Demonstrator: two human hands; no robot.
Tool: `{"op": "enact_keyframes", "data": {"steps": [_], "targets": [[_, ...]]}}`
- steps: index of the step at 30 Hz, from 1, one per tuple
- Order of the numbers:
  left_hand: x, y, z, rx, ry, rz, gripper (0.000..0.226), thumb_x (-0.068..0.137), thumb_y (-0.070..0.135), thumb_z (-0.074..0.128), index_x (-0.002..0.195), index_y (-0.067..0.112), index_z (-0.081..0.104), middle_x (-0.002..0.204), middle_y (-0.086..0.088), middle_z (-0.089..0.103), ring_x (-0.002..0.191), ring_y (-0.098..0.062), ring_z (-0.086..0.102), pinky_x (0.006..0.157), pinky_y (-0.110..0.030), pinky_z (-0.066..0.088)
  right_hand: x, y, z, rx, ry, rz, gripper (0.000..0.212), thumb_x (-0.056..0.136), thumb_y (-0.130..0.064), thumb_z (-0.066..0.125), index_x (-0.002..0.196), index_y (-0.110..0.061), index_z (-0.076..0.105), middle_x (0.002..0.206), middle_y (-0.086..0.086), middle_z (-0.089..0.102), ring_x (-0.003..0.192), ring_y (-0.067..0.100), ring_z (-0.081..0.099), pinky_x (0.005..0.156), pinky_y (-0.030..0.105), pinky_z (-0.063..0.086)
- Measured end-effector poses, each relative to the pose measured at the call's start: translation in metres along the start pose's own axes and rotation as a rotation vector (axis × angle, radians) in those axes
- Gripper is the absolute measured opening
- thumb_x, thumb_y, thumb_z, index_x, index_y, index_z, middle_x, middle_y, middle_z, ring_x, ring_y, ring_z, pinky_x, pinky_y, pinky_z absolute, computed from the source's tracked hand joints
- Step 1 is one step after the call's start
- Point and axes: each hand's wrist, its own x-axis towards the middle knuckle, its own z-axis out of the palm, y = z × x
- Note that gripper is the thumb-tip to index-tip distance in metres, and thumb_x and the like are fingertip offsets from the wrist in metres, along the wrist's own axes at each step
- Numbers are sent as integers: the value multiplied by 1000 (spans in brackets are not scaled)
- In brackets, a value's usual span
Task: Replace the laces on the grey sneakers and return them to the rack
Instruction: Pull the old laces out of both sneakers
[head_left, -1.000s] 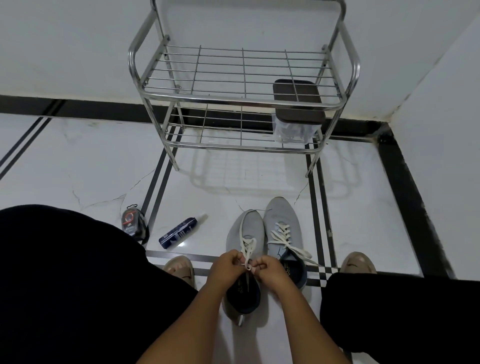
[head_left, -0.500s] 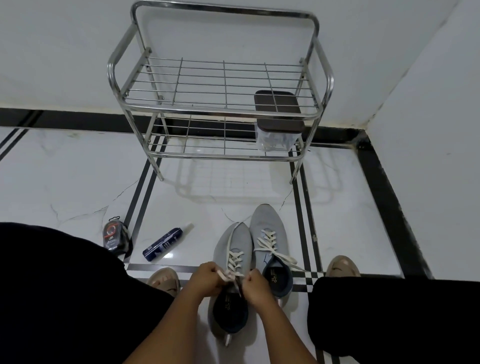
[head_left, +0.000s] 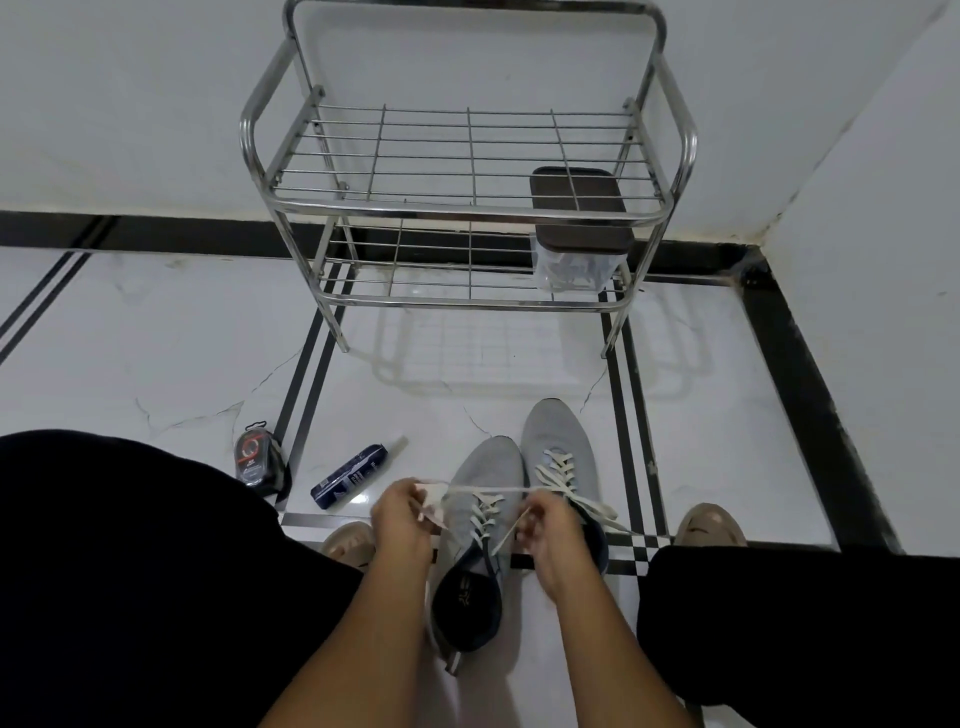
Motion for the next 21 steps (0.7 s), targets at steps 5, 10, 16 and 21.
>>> {"op": "enact_keyframes", "data": {"steps": [5, 10, 16, 21], "targets": [[-4, 15, -6, 290, 228, 198, 46, 93, 22, 58, 135, 11, 42, 141, -16, 41, 117, -35, 53, 97, -45, 46, 3, -38, -3, 227, 89, -214, 8, 91, -4, 55, 95, -11, 54, 89, 10, 61, 76, 22, 62, 68, 31, 52], [-19, -21, -10, 1365, -9, 404, 33, 92, 38, 55, 113, 14, 61, 117, -12, 64, 104, -29, 61, 86, -32, 49, -8, 2, -4, -933, 335, -441, 33, 87, -19, 60, 118, -14, 50, 117, 9, 54, 96, 32, 60, 71, 30, 45], [-37, -46, -24, 1541, -66, 555, 30, 83, 30, 66, 105, 20, 49, 109, -1, 46, 96, -26, 58, 70, -29, 39, -20, 48, -12, -1237, 30, -298, 18, 81, -37, 67, 72, -24, 59, 86, -5, 68, 81, 15, 63, 70, 26, 51], [-31, -50, -30, 1437, -61, 622, 1, 87, 19, 58, 88, 19, 59, 104, -1, 56, 87, -23, 58, 74, -32, 45, -14, 55, -10, -1360, 75, -365, 10, 86, -28, 60, 93, -21, 62, 99, 1, 65, 93, 22, 62, 69, 25, 42]]}}
